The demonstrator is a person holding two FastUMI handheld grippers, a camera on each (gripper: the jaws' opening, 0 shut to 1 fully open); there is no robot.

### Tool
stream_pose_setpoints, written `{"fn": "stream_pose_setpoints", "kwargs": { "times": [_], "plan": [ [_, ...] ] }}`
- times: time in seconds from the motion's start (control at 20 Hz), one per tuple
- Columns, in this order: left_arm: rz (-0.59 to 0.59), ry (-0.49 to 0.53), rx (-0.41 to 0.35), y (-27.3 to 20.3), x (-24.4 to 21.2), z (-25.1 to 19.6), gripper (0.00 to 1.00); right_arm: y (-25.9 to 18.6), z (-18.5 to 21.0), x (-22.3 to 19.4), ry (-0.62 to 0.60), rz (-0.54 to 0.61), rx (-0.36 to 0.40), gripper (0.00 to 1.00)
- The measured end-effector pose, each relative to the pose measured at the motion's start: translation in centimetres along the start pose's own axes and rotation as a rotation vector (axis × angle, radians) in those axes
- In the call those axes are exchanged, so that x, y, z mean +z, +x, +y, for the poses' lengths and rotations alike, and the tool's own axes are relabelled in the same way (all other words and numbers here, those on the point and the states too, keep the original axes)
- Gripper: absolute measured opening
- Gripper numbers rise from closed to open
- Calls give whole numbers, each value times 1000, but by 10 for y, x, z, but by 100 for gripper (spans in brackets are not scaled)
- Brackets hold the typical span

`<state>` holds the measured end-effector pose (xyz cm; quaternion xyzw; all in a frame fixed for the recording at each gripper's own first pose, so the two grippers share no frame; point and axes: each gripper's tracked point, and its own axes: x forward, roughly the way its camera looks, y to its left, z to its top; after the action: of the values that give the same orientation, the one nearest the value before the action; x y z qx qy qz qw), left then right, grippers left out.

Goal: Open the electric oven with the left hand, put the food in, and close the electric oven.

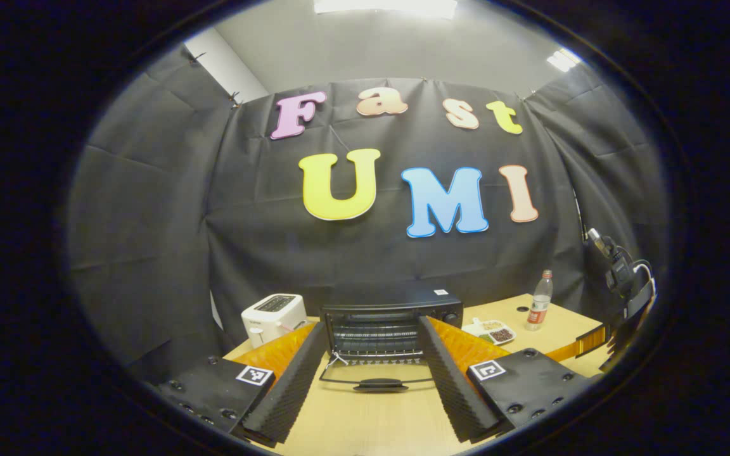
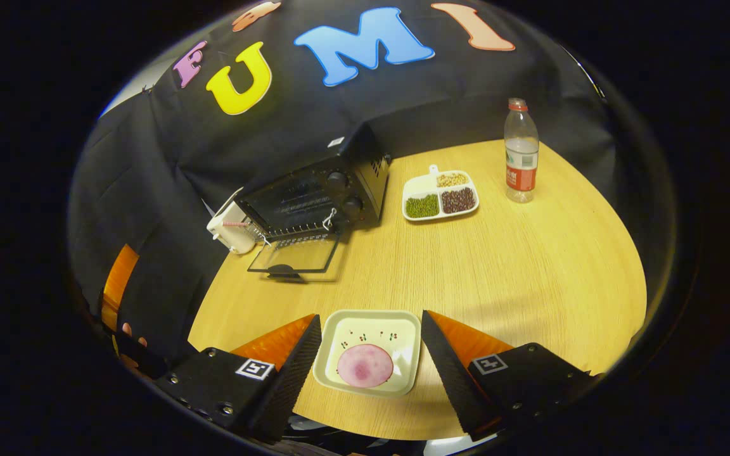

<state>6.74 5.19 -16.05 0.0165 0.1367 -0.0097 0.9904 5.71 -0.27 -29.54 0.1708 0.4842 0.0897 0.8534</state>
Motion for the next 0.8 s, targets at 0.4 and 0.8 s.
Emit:
{"fn": "stream_pose_setpoints", "kwargs": {
  "times": [0.4,0.8],
  "plan": [
    [20,2,81,-32,-5,23,97,39,-30,-56,-22,267,-27,98],
    [52,-9,152,-44,-19,52,92,58,-34,-88,58,436,-6,82]
  ]
}}
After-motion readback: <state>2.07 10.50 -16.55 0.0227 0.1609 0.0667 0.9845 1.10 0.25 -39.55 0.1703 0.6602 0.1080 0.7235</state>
